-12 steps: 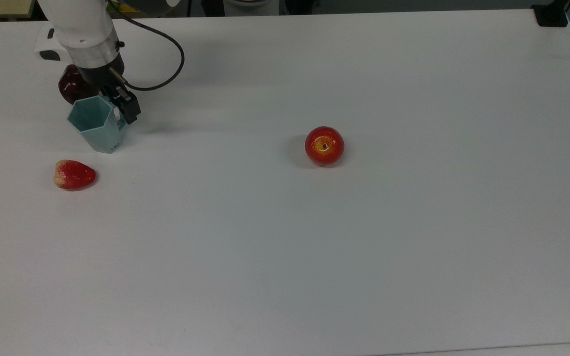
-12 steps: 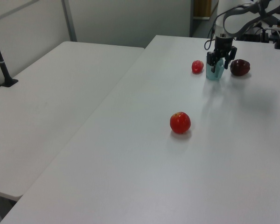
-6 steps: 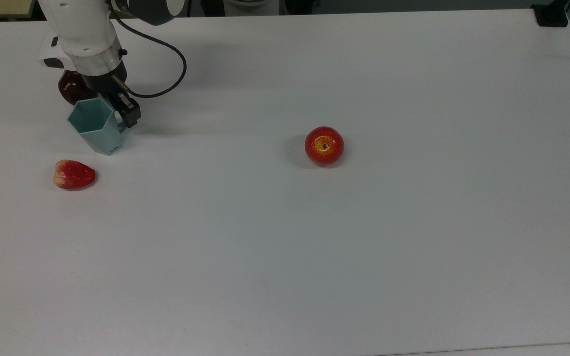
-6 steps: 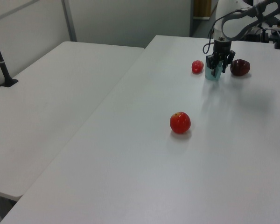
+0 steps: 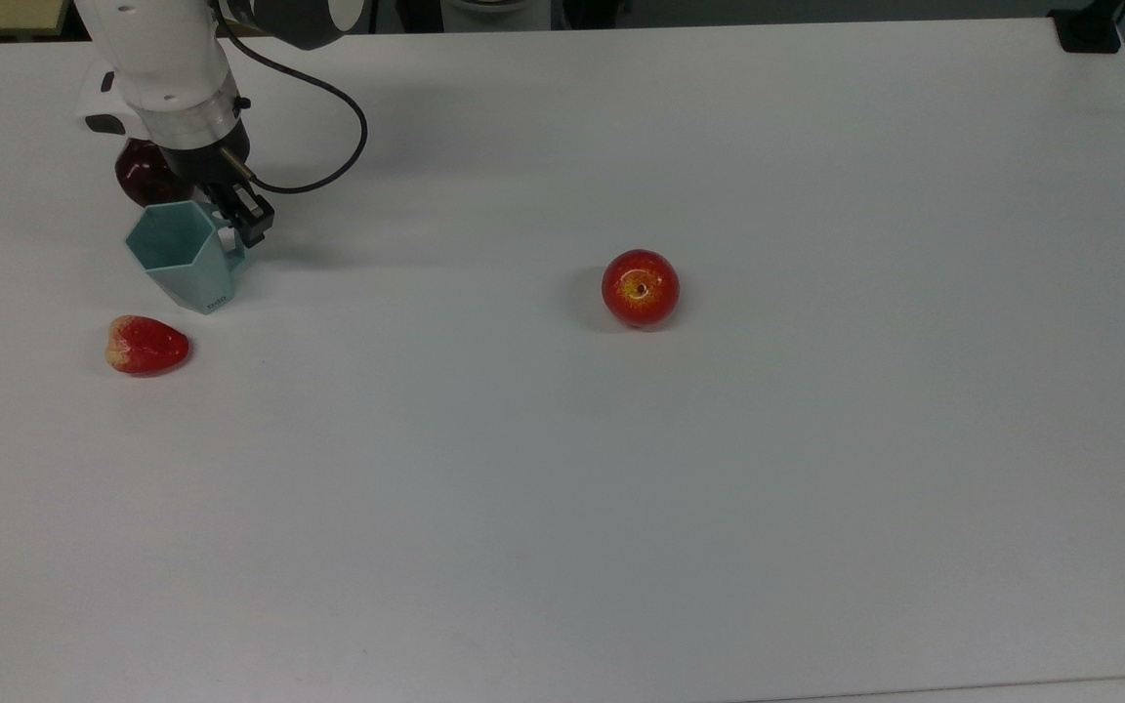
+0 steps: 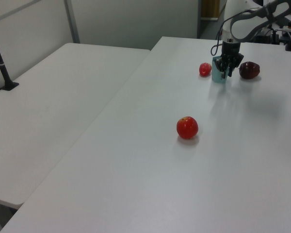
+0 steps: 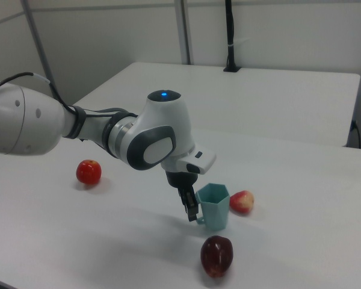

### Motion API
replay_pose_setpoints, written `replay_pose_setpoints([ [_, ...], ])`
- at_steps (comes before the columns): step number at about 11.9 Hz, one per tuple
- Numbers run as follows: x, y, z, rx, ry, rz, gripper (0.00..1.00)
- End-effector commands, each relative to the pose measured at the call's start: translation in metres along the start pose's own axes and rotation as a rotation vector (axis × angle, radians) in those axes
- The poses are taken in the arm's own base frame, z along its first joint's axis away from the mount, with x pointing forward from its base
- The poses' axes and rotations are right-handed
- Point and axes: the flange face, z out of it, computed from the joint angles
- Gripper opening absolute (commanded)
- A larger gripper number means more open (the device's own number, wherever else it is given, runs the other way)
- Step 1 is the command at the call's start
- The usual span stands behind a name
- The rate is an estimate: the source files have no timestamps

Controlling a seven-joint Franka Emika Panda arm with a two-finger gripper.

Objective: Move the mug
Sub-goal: 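Close the gripper on the teal mug's rim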

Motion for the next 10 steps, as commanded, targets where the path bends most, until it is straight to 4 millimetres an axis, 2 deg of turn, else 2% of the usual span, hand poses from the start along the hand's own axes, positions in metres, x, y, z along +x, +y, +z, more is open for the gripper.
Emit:
replay_pose_setpoints([
  [1, -0.0027, -0.0017, -0.0083, 0.005, 0.034, -0.004, 0.17],
  [10, -0.0005, -0.0036, -0.0154, 0.01, 0.048, -0.017, 0.0],
])
